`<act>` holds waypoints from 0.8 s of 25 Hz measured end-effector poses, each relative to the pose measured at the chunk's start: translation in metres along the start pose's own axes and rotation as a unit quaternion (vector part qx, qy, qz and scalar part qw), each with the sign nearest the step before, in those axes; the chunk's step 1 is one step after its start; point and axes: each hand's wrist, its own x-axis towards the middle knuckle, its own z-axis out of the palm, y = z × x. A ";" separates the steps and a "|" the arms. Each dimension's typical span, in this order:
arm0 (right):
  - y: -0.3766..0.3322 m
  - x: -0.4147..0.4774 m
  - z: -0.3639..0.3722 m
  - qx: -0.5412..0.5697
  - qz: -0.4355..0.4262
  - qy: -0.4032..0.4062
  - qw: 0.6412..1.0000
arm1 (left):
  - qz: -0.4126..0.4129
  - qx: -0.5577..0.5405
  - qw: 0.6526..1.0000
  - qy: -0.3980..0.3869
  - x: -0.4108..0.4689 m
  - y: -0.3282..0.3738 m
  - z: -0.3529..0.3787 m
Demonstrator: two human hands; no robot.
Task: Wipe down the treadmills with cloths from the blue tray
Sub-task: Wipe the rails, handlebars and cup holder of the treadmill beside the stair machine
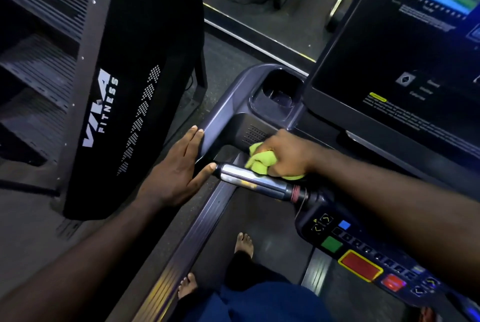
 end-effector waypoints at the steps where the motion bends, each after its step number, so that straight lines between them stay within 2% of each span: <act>1: -0.003 0.005 0.010 0.029 -0.022 0.027 0.999 | 0.000 0.007 1.000 -0.005 -0.001 0.001 -0.001; 4: -0.006 0.008 0.020 0.050 -0.064 0.088 0.993 | -0.008 0.028 0.999 -0.033 -0.001 0.000 -0.002; 6: -0.010 -0.004 0.013 0.071 -0.073 0.179 0.979 | -0.018 0.034 0.999 -0.038 -0.001 0.002 -0.003; 9: -0.047 0.007 -0.001 0.180 -0.070 0.395 0.898 | -0.029 0.018 0.999 -0.038 0.003 0.000 -0.005; 10: -0.064 0.019 -0.001 0.191 -0.053 0.427 0.882 | -0.034 0.002 0.999 -0.039 0.004 0.000 -0.007; 11: -0.078 0.035 0.003 0.187 -0.036 0.407 0.893 | -0.044 -0.020 0.998 -0.039 0.005 -0.001 -0.008; 12: -0.087 0.053 0.007 0.158 -0.014 0.360 0.919 | -0.056 -0.047 0.997 -0.041 0.007 -0.001 -0.010; 14: -0.088 0.087 0.022 0.047 0.038 0.307 0.950 | -0.074 -0.095 0.991 -0.056 0.013 -0.006 -0.012; 16: -0.072 0.114 0.019 0.003 0.094 0.325 0.941 | -0.093 -0.131 0.984 -0.075 0.019 -0.011 -0.011; 18: -0.052 0.140 -0.016 -0.015 0.154 0.355 0.922 | -0.115 -0.156 0.976 -0.095 0.030 -0.012 -0.013; 20: -0.024 0.167 -0.067 -0.008 0.269 0.376 0.887 | -0.117 -0.185 0.969 -0.118 0.051 -0.012 -0.013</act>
